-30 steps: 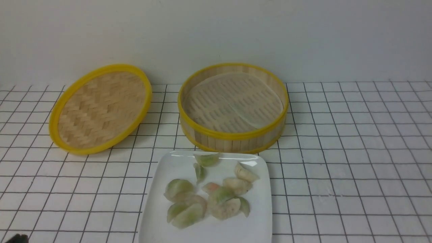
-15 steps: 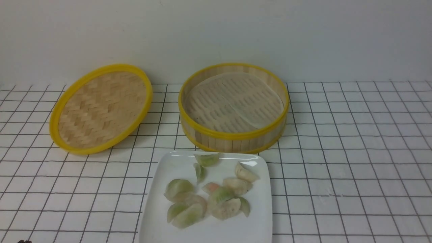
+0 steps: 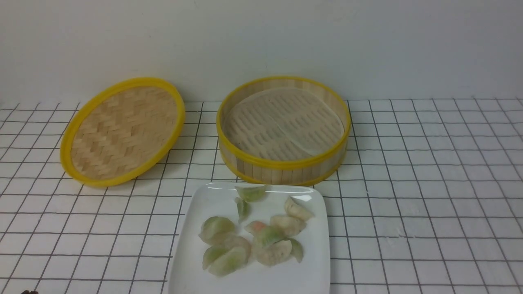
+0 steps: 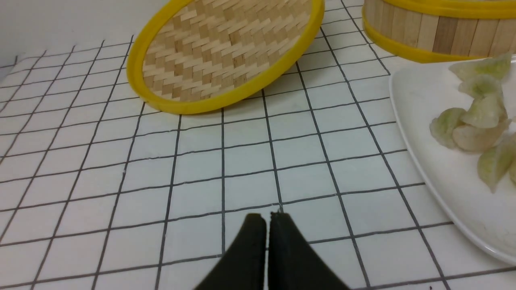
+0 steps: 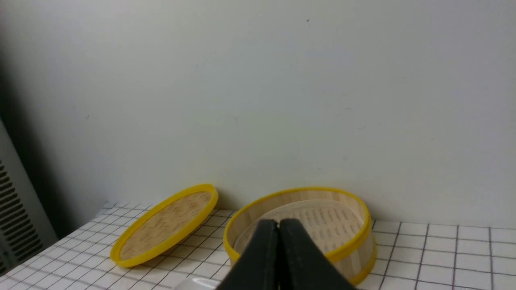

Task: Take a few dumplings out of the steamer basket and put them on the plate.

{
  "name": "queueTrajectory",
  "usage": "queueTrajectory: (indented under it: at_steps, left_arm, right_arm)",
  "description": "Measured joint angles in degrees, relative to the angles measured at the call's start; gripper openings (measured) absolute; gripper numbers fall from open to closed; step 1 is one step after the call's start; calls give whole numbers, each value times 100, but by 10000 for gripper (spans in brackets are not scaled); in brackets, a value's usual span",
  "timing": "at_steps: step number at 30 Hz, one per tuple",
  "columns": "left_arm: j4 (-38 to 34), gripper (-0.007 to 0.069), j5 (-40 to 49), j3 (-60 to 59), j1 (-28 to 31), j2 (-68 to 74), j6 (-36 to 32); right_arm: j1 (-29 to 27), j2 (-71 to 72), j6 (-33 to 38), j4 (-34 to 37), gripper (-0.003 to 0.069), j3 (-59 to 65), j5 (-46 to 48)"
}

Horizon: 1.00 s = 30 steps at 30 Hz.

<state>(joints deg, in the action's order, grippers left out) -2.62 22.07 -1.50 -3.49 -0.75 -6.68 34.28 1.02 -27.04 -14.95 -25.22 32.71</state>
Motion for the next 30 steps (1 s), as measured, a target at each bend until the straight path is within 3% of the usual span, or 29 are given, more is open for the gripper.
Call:
queueTrajectory:
  at_steps: [5,12,15,17,22,25,30]
  left_arm:
    - [0,-6,0,0,0,0,0]
    - [0,-6,0,0,0,0,0]
    - [0,-6,0,0,0,0,0]
    - [0,-6,0,0,0,0,0]
    - [0,-6,0,0,0,0,0]
    - [0,-6,0,0,0,0,0]
    - [0,-6,0,0,0,0,0]
  right_arm:
    - [11,0,1399,1100,-11,0,-74]
    - [-88,0,1967,1443,-11,61,-315]
    - [-594,0,1995,1320,-11,258,-450]
    - [-1431,0,2051,1196,-11,718,-624]
    - [-2702,0,2094,1048,-11,2017,-972]
    - [-3058,0,2094,1036,-11,2574,-929]
    - [-3160,-7,2094,1028,-11,2627,-972]
